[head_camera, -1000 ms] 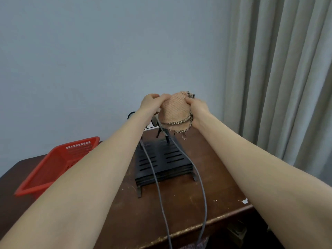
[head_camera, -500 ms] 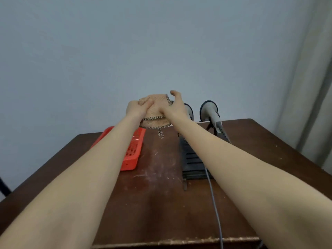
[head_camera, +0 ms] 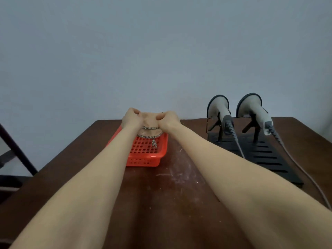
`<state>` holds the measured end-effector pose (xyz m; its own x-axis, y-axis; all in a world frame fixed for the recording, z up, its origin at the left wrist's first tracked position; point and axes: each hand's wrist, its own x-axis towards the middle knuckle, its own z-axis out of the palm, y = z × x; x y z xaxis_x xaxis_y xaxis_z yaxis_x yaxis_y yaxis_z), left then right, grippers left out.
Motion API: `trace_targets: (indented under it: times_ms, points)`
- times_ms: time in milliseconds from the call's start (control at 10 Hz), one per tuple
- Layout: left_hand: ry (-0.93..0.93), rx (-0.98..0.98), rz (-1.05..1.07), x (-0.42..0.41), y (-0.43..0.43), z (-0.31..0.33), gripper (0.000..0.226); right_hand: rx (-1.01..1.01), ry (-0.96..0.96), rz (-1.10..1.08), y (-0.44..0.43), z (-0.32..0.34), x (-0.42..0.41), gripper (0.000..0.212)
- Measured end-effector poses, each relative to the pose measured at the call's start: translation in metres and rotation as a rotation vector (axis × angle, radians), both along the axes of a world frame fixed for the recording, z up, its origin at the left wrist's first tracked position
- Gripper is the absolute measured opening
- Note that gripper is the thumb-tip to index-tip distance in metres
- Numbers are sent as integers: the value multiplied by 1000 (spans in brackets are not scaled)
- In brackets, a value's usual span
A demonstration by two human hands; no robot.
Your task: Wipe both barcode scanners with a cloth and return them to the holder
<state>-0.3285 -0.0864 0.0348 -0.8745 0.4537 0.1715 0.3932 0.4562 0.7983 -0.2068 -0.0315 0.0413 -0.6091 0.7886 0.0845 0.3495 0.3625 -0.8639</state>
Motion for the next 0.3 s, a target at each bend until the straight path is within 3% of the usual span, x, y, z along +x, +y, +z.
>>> trace_targets:
  times_ms: [200, 300]
  points:
    - [33, -381, -131, -5, -1, -16, 39, 112, -142, -19, 5, -15, -5, 40]
    - [25, -433, -151, -1, 4, -19, 40, 140, -202, -101, 11, -18, -1, 40]
